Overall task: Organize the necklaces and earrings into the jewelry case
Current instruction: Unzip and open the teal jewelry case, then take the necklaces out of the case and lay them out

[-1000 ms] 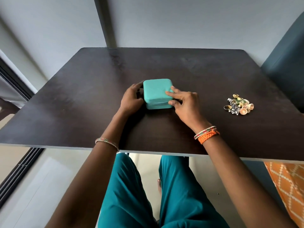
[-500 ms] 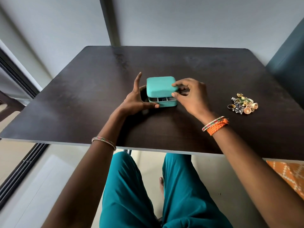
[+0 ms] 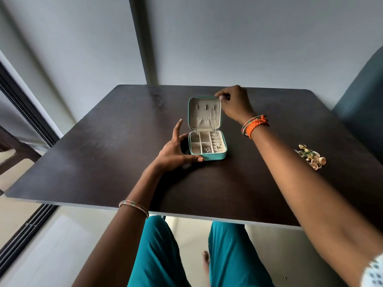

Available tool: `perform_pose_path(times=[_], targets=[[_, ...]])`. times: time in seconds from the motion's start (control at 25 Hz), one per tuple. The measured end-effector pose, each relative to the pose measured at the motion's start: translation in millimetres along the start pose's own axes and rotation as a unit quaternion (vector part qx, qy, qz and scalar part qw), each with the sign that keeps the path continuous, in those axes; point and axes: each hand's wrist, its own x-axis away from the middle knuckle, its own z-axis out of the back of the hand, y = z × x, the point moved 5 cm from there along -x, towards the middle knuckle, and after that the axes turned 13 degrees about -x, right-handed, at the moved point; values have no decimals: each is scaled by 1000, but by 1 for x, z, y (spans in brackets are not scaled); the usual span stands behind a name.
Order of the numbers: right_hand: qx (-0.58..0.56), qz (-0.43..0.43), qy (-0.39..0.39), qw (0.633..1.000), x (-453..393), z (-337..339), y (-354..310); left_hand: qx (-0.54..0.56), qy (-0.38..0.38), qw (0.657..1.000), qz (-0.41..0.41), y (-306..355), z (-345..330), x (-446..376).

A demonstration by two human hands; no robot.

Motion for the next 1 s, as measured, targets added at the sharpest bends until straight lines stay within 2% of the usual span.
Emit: perform_pose_path(times=[0.24, 0.52, 0.64, 0.84, 1.0], targets=[[87, -72, -123, 986, -15, -40, 48, -41, 7, 999, 6, 2, 1, 1], [100, -81, -135, 982, -14, -44, 55, -61, 7, 998, 9, 1, 2, 0], [121, -48, -99, 986, -18, -28, 36, -60, 6, 998, 12, 1, 2, -1], [83, 44, -30, 995, 3, 13, -27, -69, 3, 997, 15, 0, 1, -1], [47, 28, -6, 998, 55, 21, -33, -95, 11, 995, 25, -5, 0, -1]])
